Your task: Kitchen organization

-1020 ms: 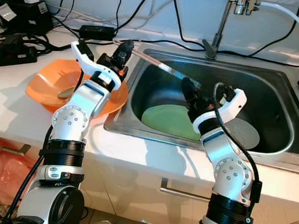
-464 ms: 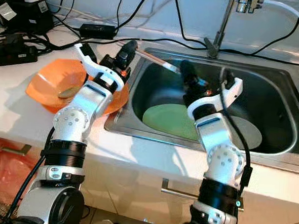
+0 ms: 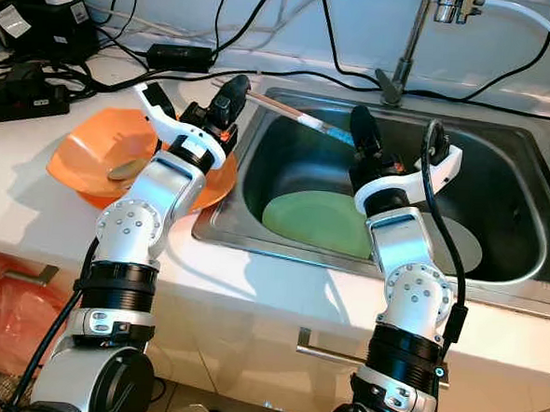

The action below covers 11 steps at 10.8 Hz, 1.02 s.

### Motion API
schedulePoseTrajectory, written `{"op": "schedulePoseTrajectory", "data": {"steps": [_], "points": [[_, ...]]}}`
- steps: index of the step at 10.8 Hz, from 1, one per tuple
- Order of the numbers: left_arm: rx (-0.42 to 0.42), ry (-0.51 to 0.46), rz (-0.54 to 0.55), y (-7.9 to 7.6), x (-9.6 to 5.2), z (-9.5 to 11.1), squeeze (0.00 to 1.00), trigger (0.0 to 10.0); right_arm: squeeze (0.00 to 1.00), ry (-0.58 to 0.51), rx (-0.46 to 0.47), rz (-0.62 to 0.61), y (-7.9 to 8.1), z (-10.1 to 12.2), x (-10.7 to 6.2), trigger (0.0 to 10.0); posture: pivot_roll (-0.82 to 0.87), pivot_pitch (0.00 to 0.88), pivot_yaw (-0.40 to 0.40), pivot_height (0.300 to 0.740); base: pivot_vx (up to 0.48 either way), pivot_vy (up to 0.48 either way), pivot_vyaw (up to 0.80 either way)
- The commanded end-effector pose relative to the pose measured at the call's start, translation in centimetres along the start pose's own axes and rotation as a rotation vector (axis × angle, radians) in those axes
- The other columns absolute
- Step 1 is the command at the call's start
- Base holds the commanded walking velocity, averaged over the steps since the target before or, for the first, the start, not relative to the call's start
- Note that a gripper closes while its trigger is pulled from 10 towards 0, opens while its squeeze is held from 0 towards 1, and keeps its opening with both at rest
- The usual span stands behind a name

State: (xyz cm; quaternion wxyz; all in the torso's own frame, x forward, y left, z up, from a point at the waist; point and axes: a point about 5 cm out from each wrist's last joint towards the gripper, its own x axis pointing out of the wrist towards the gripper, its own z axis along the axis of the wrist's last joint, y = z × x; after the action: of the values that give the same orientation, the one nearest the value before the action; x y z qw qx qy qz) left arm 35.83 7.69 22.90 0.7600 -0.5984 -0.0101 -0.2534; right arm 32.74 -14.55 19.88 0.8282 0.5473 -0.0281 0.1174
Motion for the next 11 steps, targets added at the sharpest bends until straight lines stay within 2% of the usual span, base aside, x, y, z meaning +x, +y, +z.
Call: {"op": "schedulePoseTrajectory", "data": {"steps": [1,7,11], "points": [[-0.220,0.060,0.009,-0.01,0.01,-5.76,0.00,0.0,0.00,-0.006,0.013,0.012,0.74,-0.13,0.56,0.0,0.10,0.014,0.048,0.740,0.000,0.000,0.00],[-0.221,0.084,0.011,0.06,0.28,-6.26,0.00,0.0,0.00,0.014,-0.023,-0.016,0.40,-0.89,0.52,0.0,0.10,0.008,0.049,0.740,0.000,0.000,0.00],[-0.190,0.118,0.028,0.25,0.15,-6.54,0.00,0.0,0.00,0.008,-0.030,-0.040,0.07,-0.99,0.35,0.0,0.11,0.014,0.050,0.740,0.000,0.000,0.00]]}}
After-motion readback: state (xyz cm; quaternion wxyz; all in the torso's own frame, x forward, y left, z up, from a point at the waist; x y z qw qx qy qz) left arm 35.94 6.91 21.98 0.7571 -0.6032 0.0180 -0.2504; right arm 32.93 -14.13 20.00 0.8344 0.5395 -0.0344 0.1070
